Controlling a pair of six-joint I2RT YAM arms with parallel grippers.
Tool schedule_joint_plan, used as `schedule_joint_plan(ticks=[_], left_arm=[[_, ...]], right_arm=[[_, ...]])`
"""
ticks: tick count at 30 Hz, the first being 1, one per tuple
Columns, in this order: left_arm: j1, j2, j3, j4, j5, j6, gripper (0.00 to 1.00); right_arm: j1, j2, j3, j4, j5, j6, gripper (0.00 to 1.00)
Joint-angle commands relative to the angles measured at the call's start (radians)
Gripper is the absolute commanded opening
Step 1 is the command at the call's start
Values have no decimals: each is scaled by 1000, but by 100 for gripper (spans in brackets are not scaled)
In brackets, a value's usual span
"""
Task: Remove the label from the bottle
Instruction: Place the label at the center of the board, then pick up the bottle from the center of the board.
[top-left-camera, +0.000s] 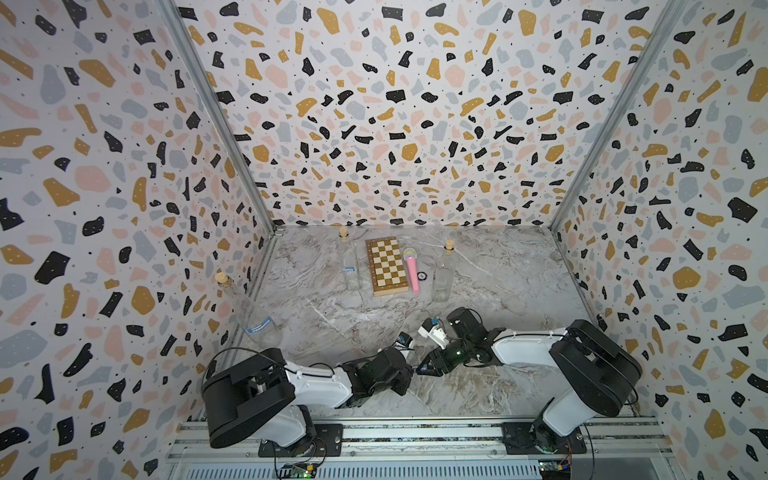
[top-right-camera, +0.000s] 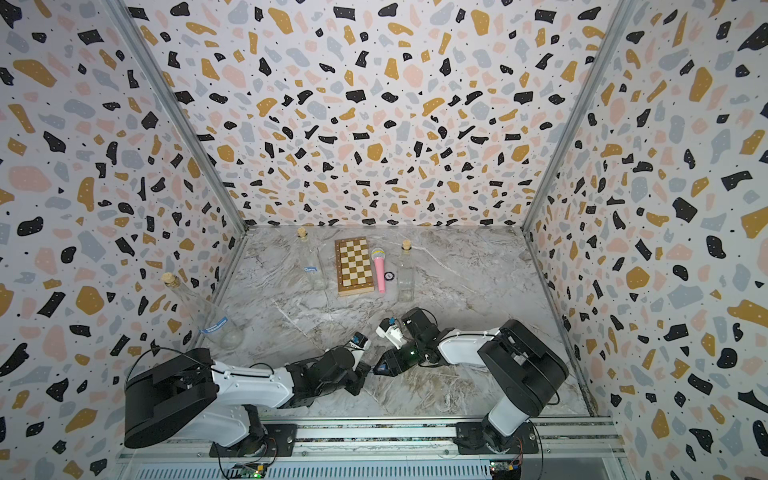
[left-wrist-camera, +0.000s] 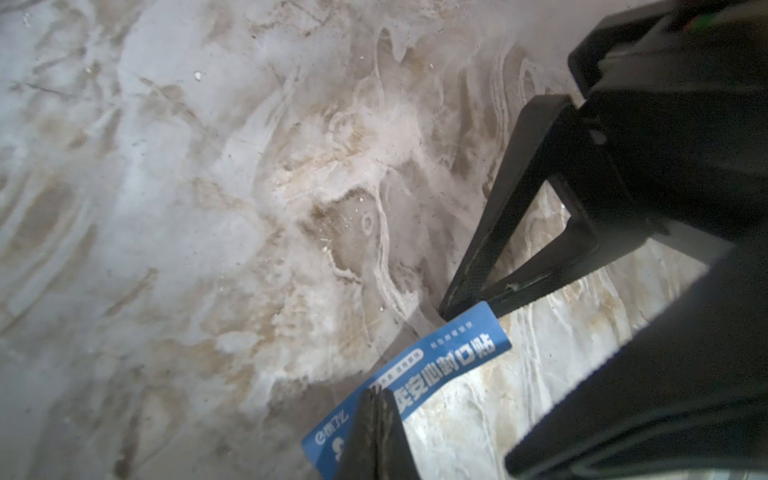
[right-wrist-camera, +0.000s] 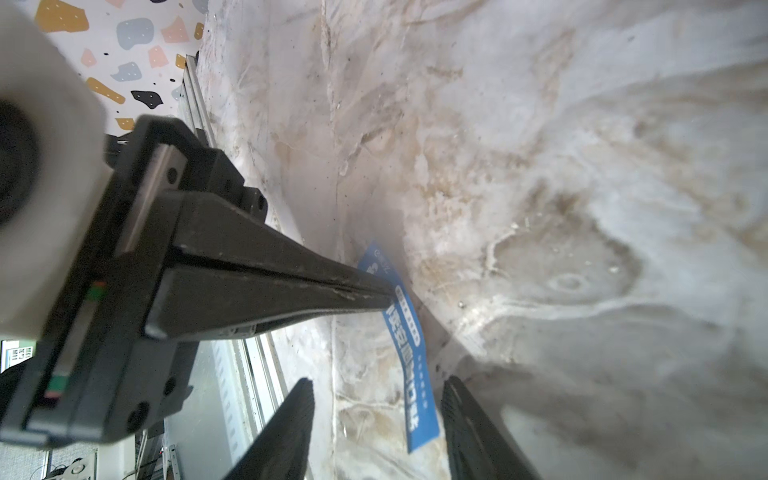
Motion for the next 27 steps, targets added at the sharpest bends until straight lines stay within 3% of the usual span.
schedule_joint_plan(ticks=[1, 9, 16, 23, 25, 27], left_arm=[[-7, 4, -22, -16, 13, -9, 5], [-7, -134, 15, -129, -29, 14, 9], [-7, -306, 122, -316, -116, 54, 35], [-7, -435, 218, -492, -248, 49, 64], [-7, -462, 233, -517, -271, 57, 72], [-7, -481, 243, -535, -289, 66, 79]], right_arm=[[-7, -58, 8, -49, 17, -13, 53], [-18, -183, 39, -134, 95, -40, 53], [4, -312, 34, -94, 220, -113, 52], [76, -466, -22, 57, 332, -274, 55], [78, -492, -40, 102, 349, -295, 60], [78, -505, -43, 122, 375, -305, 80]])
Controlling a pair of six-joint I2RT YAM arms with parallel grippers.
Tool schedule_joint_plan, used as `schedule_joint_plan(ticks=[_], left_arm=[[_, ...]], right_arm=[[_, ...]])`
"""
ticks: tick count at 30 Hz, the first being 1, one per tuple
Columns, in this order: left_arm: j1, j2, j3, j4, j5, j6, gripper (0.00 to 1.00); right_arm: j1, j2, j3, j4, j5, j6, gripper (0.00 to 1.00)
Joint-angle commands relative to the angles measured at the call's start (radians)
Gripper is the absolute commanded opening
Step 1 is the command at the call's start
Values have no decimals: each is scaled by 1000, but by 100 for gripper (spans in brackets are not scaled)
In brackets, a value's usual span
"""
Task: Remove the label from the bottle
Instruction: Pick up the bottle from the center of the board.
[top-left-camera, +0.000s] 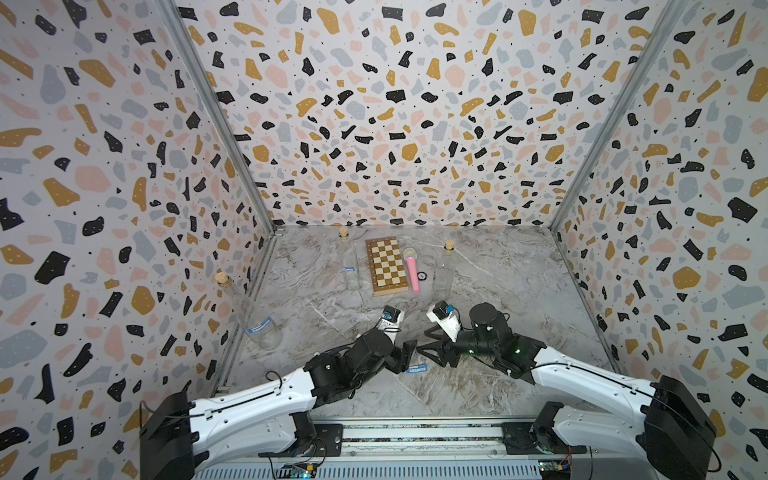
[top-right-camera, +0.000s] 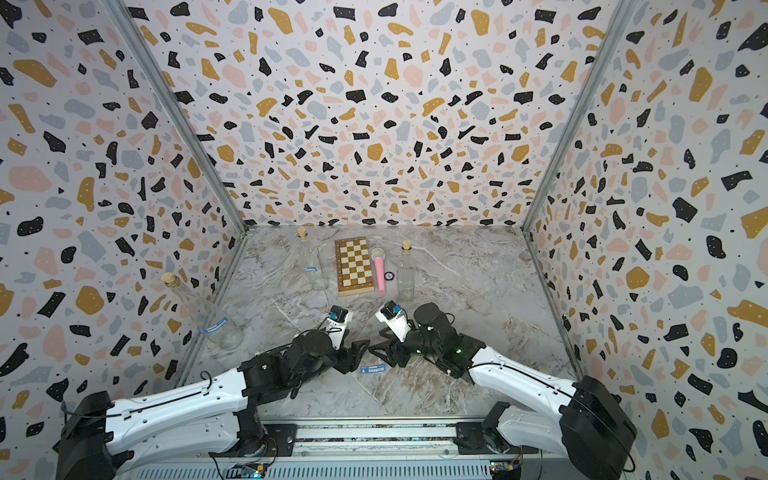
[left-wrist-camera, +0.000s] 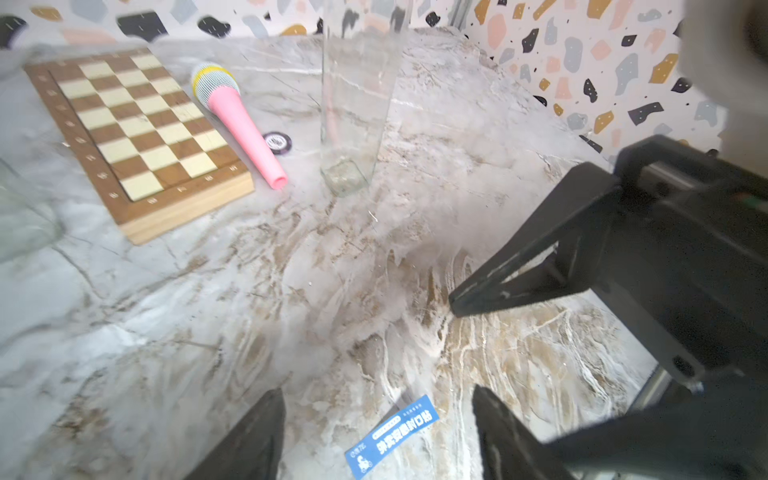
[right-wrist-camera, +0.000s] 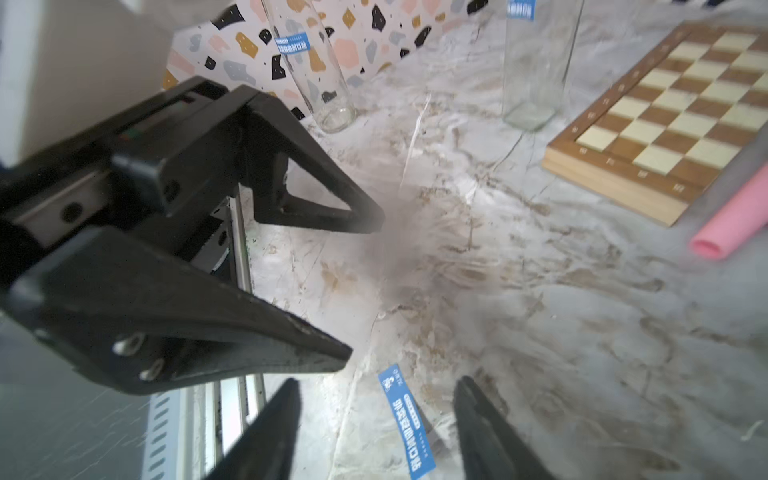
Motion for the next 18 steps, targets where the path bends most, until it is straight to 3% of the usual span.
schedule_joint_plan(ticks=[1, 2, 9, 18], left_arm=[[-7, -29, 26, -81, -76, 28, 82], [-7, -34, 28, -87, -84, 31, 84], [-8, -81, 10, -125, -133, 31, 98], [-8, -125, -22, -123, -176, 29, 100]], right_arm=[[1, -29, -17, 78, 84, -58, 96], [1, -31, -20, 90, 118, -45, 100], [-19, -58, -87, 167, 294, 40, 100], [-67, -32, -125, 214, 284, -129, 100]])
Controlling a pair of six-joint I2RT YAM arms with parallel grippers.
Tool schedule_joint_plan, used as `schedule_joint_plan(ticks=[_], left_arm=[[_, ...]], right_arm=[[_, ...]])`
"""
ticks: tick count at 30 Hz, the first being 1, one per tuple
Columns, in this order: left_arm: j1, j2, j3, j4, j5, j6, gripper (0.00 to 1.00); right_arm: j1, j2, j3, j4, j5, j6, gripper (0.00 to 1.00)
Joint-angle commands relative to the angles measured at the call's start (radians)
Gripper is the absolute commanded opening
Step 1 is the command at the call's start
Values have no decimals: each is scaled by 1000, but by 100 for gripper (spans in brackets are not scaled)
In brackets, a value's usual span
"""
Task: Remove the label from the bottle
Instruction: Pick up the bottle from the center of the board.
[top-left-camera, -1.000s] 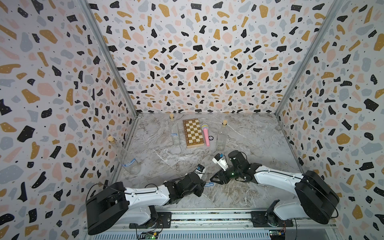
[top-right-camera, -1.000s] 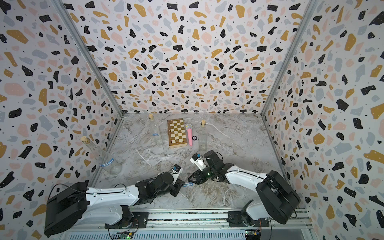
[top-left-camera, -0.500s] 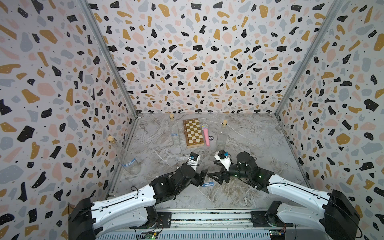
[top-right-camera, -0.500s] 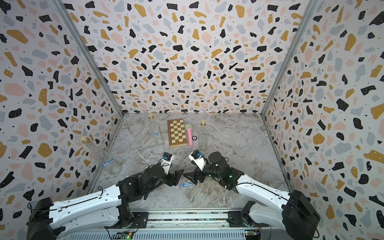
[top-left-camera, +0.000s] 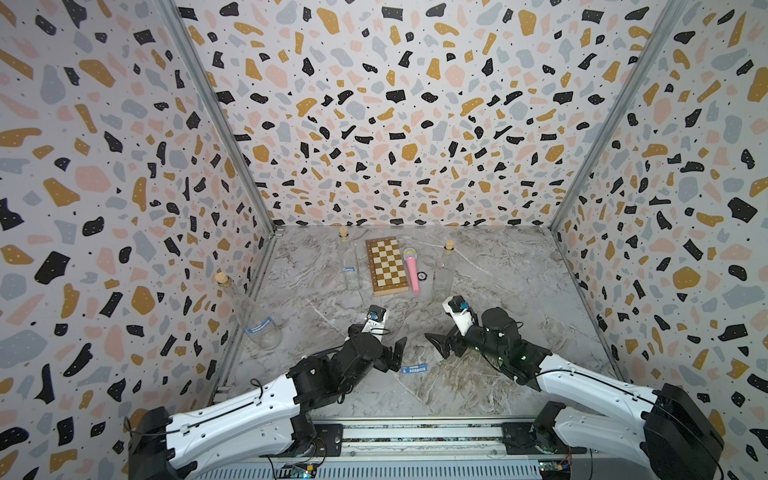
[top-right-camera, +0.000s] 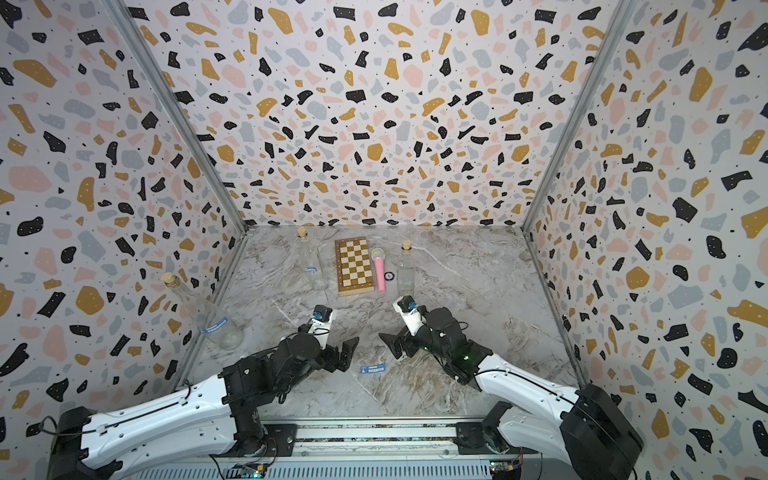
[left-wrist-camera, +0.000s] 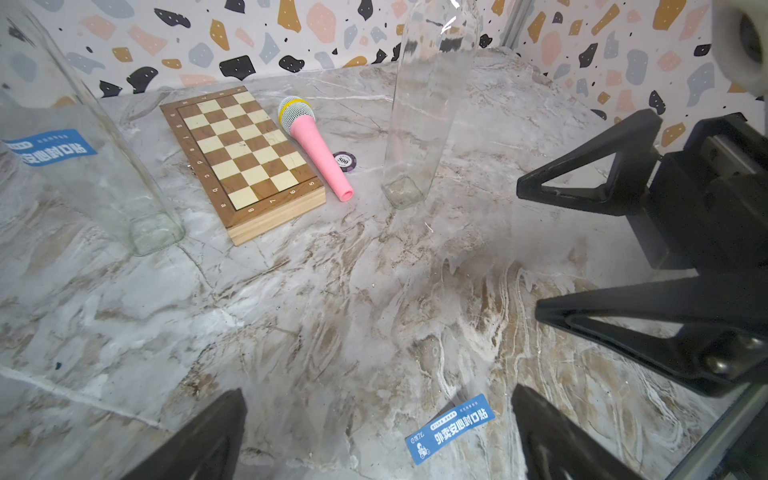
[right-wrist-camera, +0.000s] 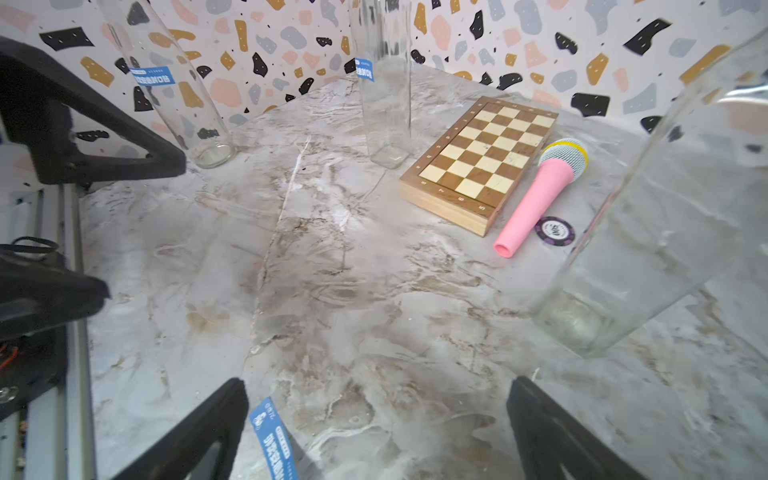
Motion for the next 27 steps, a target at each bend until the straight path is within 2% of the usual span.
schedule_joint_plan(ticks=[1, 5, 8, 12, 14, 17, 20, 22, 25, 27], left_arm=[[-7, -13, -22, 7, -45, 16, 100], [-6, -16, -13, 6, -49, 51, 100], [-3, -9, -2, 6, -60, 61, 100], [13, 7, 16, 7, -53, 76, 100], [35, 14, 29, 8, -35, 88, 100], [96, 18, 57, 1, 6, 114, 100], [184, 16, 83, 2, 53, 138, 100], [254, 23, 110, 26, 103, 163, 100], [339, 51, 158, 82, 176, 188, 100], [372, 84, 198, 96, 174, 203, 100]], right_arm=[[-5, -1, -18, 74, 33, -83, 100], [-3, -7, -39, 138, 84, -107, 100], [-3, 8, -45, 157, 114, -177, 100], [-5, 17, -57, 177, 253, -83, 100], [-4, 11, -69, 189, 276, -81, 100], [-6, -23, -107, 230, 226, -114, 100], [22, -36, -90, 202, 259, -103, 100], [74, -31, -80, 199, 324, -105, 100], [114, -10, -40, 170, 335, -69, 100], [141, 15, -19, 168, 333, -63, 100]])
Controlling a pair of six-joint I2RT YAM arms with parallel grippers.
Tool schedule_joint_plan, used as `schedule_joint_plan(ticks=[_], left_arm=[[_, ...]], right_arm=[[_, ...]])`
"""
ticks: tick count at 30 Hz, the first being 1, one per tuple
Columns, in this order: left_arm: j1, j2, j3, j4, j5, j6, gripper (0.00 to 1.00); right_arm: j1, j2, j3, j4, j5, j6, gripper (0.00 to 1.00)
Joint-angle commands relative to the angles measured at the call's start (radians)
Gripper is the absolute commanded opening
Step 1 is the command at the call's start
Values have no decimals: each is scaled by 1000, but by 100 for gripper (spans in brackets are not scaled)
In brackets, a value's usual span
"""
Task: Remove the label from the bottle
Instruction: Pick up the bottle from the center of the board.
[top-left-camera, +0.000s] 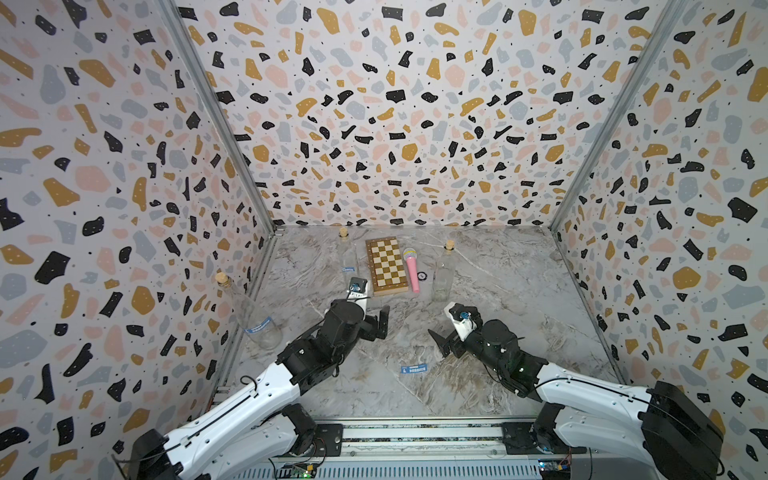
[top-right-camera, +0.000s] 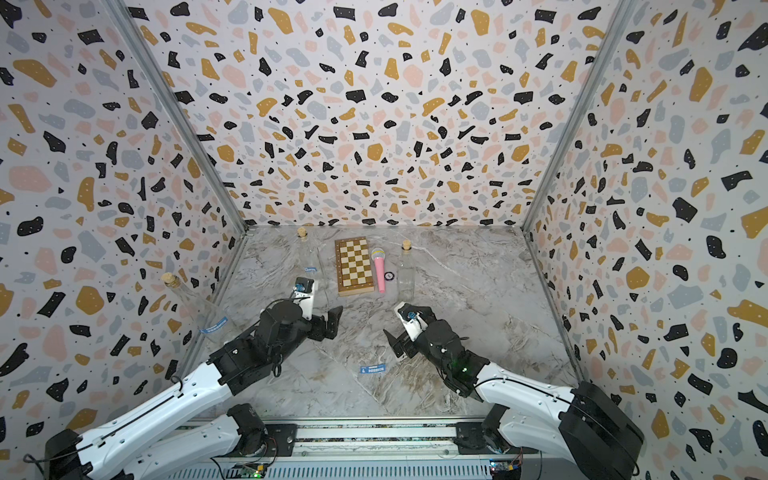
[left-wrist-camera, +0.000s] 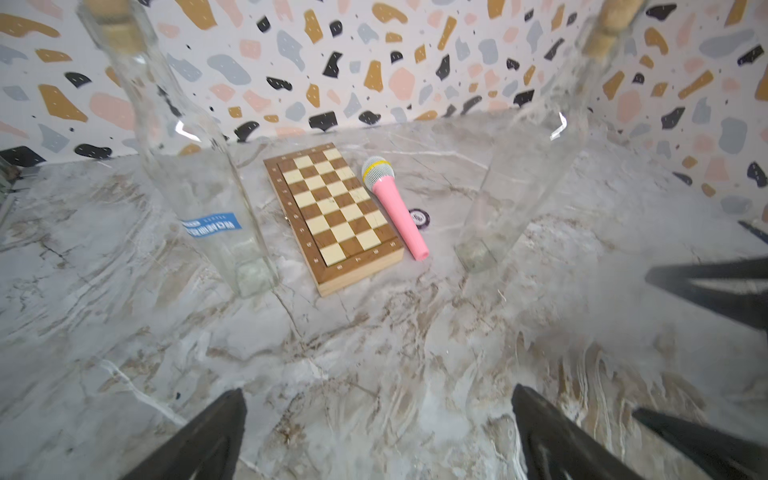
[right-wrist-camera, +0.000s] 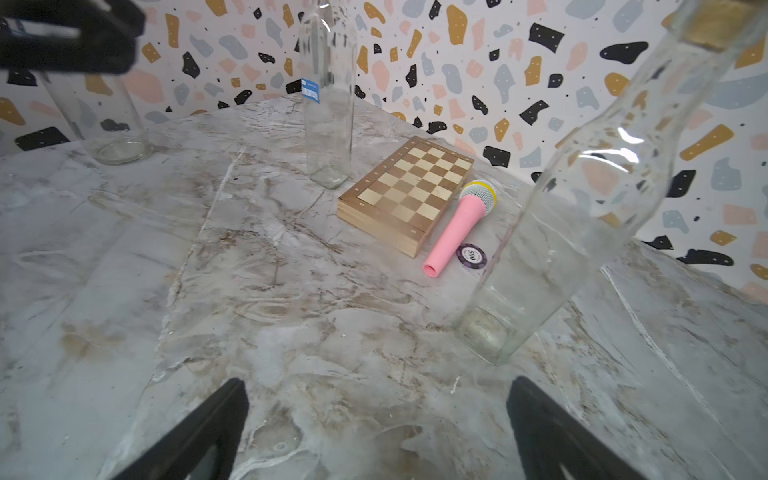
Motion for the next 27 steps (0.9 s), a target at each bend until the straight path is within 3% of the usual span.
schedule_joint_plan(ticks=[1, 9, 18, 27], left_arm=[[55, 52, 79, 78, 56, 50, 100], [292, 224, 244, 148, 169, 68, 100], [471, 363, 352, 274, 273, 32, 100], [502, 457, 430, 302, 293, 179, 99]], right_arm=[[44, 30, 70, 0, 33, 26, 100], [97, 104, 133, 28, -36, 21, 100], [96, 167, 196, 0, -139, 51, 100], [95, 163, 209, -12, -173, 70, 100]])
